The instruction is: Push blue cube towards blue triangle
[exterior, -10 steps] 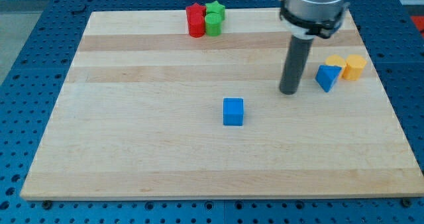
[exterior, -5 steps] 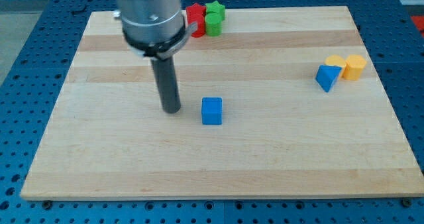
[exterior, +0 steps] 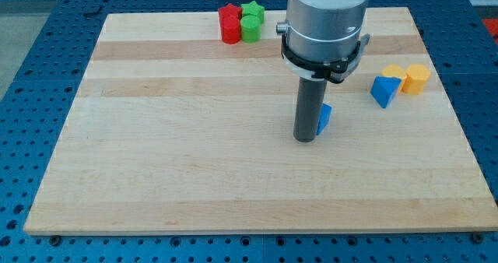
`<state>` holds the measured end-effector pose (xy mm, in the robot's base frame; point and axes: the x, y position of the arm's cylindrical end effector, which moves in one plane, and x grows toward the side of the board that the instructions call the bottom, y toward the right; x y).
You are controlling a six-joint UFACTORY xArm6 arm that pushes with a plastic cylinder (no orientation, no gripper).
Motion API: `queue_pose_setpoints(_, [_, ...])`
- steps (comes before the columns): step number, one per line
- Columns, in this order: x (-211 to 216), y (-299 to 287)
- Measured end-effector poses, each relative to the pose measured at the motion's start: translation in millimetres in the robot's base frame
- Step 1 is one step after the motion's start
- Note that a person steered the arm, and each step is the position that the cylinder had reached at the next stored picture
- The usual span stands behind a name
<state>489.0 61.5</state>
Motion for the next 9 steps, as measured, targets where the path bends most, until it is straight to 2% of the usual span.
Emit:
queue_pose_setpoints(2, [-3, -48])
queue_pose_setpoints(3, [-11, -44])
queue_pose_setpoints(5, [-28, 2])
queue_pose_setpoints(8, [-30, 111])
queue_pose_setpoints(9, [-30, 129])
